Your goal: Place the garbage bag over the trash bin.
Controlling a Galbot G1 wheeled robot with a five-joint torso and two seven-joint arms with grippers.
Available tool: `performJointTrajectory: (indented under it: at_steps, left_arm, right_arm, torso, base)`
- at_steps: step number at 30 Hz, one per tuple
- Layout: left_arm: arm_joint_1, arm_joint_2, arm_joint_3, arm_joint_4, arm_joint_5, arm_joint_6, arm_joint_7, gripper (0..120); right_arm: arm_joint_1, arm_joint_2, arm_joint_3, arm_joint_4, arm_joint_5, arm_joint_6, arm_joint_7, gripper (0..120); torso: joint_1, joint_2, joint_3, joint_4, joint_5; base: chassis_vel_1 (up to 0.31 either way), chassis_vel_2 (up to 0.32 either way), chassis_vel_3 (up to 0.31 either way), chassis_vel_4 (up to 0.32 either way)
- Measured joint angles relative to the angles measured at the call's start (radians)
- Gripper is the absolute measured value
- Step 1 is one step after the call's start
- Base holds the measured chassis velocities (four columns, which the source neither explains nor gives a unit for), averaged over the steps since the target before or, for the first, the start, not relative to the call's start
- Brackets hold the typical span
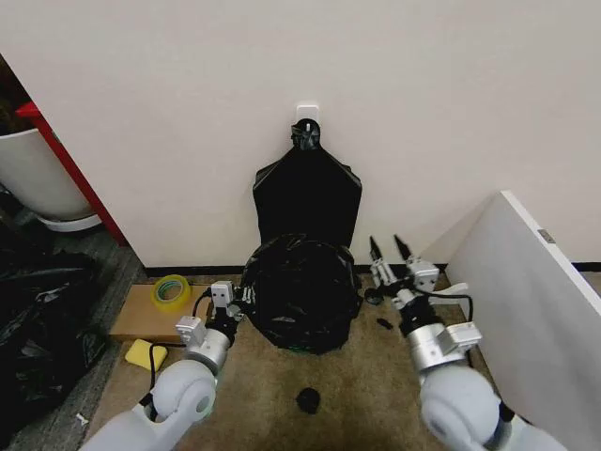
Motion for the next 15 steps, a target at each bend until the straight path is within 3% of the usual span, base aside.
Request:
performJointTrajectory:
  at_steps: [4,6,8,15]
  left_arm:
    - [-0.011,-0.011,0.023,0.015,0.047,-0.024,0.000,1]
    - [-0.014,-0.013,0.028,0.016,0.053,-0.028,-0.001,1]
    - [-0.027,-0.027,0.051,0.024,0.084,-0.050,-0.009,1]
    - [-0.039,-0.057,0.081,0.052,0.166,-0.118,-0.007,1]
  right_arm:
    - [0.057,0.000,-0.098,0.023,0.019,-0.105,0.060,12]
    - [0.069,0.000,-0.116,0.025,0.029,-0.126,0.072,11]
    - [0.116,0.005,-0.176,0.029,0.075,-0.211,0.128,0]
    - [0.209,0.056,-0.246,0.006,0.213,-0.374,0.253,0]
  torso:
    - [0.000,0.000,0.000,0.0000,0.0001]
    - [0.000,0.000,0.000,0.0000,0.0001]
    - [0.000,0.000,0.000,-0.0001,0.0000]
    - [0.000,0.000,0.000,-0.0001,0.0000]
  base:
    - [0.000,0.000,0.000,0.000]
    - [0.000,0.000,0.000,0.000]
    - [0.000,0.000,0.000,0.000]
    - [0.000,0.000,0.000,0.000]
